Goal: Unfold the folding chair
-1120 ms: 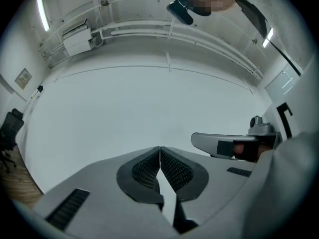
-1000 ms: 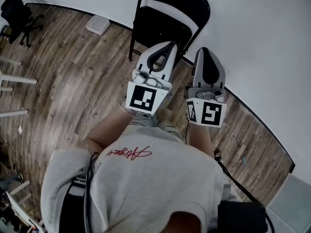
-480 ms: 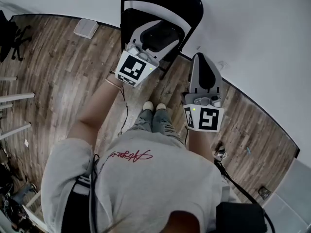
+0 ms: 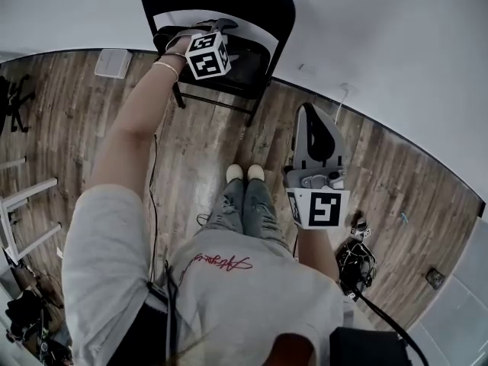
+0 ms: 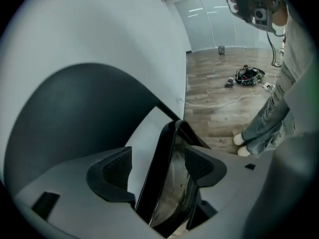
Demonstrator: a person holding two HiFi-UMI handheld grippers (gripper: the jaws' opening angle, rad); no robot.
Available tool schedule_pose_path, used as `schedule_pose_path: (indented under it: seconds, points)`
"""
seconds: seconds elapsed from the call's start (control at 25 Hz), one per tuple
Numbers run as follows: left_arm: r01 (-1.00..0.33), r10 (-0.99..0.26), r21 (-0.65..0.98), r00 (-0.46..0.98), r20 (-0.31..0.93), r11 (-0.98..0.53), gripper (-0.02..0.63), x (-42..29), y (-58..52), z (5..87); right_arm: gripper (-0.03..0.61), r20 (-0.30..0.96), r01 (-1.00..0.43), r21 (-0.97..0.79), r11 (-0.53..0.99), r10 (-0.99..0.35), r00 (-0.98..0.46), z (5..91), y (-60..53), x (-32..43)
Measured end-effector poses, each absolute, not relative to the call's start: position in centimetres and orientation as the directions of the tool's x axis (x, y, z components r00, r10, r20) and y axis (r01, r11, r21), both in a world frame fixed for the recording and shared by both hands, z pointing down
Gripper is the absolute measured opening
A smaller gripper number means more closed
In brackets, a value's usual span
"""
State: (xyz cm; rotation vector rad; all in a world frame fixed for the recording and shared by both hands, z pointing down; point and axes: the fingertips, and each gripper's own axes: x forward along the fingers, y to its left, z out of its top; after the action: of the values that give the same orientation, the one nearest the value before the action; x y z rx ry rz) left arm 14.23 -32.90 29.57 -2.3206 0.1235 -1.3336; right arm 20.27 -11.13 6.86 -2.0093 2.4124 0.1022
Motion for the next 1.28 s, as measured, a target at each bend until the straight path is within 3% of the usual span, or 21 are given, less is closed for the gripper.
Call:
schedule_pose_path:
  seconds: [0.2, 0.36, 0.44, 0.48, 0.52, 0.56, 1.12, 1.28]
  points:
    - [0.35, -0.231, -0.352, 0.344, 0.91, -0.868, 0.333, 14.9, -34.2, 35.1, 0.017, 0.01, -0.982, 0.049, 0.18, -0.984, -0.18, 9.3, -12.9, 20.7]
    - [0.437, -0.167, -0.247, 0.213, 0.963, -0.865, 0.33, 14.3, -34.3, 37.8, 0.018, 0.055, -0.981, 0.056, 0.187, -0.981, -0.184, 11.6, -14.7, 21.3]
    - [0.466, -0.192, -0.268, 0.205, 0.96, -0.843, 0.298, 14.4, -34.8, 38.3, 0.017, 0.091, -0.978, 0.053, 0.2, -0.977, -0.194, 13.0, -15.7, 21.4]
    - [0.473, -0.213, -0.291, 0.213, 0.954, -0.831, 0.256, 14.4, -35.0, 38.5, 0.017, 0.109, -0.977, 0.047, 0.208, -0.973, -0.201, 13.6, -16.0, 21.4]
    - [0.477, -0.229, -0.31, 0.222, 0.948, -0.822, 0.17, 14.5, -35.2, 38.6, 0.018, 0.126, -0.976, 0.046, 0.215, -0.97, -0.208, 14.2, -16.4, 21.4]
    - [0.475, -0.232, -0.316, 0.227, 0.946, -0.821, 0.16, 14.6, -35.2, 38.8, 0.018, 0.143, -0.974, 0.054, 0.222, -0.967, -0.212, 14.7, -16.9, 21.5]
    - [0.433, -0.235, -0.321, 0.241, 0.942, -0.842, 0.14, 14.8, -34.7, 38.0, 0.02, 0.481, -0.984, 0.07, 0.164, -0.869, -0.111, 32.3, -28.6, 25.3]
    - [0.423, -0.27, -0.364, 0.266, 0.925, -0.83, 0.141, 14.6, -33.6, 37.6, 0.028, 0.502, -0.986, 0.07, 0.149, -0.859, -0.094, 34.6, -29.7, 25.2]
